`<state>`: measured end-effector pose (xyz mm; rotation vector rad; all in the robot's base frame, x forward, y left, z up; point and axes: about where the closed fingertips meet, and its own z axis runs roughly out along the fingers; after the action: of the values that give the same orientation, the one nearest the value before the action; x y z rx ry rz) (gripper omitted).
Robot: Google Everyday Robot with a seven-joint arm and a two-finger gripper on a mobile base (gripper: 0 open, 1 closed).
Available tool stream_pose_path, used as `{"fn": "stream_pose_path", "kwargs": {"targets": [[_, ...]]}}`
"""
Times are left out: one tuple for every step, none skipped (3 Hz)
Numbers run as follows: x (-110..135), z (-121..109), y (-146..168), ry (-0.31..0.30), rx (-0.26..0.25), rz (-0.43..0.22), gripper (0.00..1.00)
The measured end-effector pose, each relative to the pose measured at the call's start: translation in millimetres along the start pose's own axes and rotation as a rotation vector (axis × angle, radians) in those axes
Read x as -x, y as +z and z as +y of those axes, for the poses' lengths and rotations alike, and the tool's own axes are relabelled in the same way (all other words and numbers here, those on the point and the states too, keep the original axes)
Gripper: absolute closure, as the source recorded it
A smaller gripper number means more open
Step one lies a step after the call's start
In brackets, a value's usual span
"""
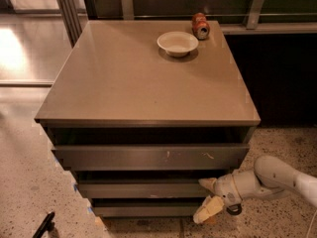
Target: Open middle drawer
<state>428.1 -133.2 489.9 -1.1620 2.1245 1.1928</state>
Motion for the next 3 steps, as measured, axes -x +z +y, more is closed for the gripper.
{"fn": "stream_pose_path", "kwargs": {"targets": [[6.9, -5.3, 5.8, -0.009, -0.016, -0.026, 0.0], [6.9, -5.3, 5.8, -0.009, -0.016, -0.026, 0.0], [11.3, -2.6, 3.0, -0.062, -0.095, -0.048, 0.0]]}}
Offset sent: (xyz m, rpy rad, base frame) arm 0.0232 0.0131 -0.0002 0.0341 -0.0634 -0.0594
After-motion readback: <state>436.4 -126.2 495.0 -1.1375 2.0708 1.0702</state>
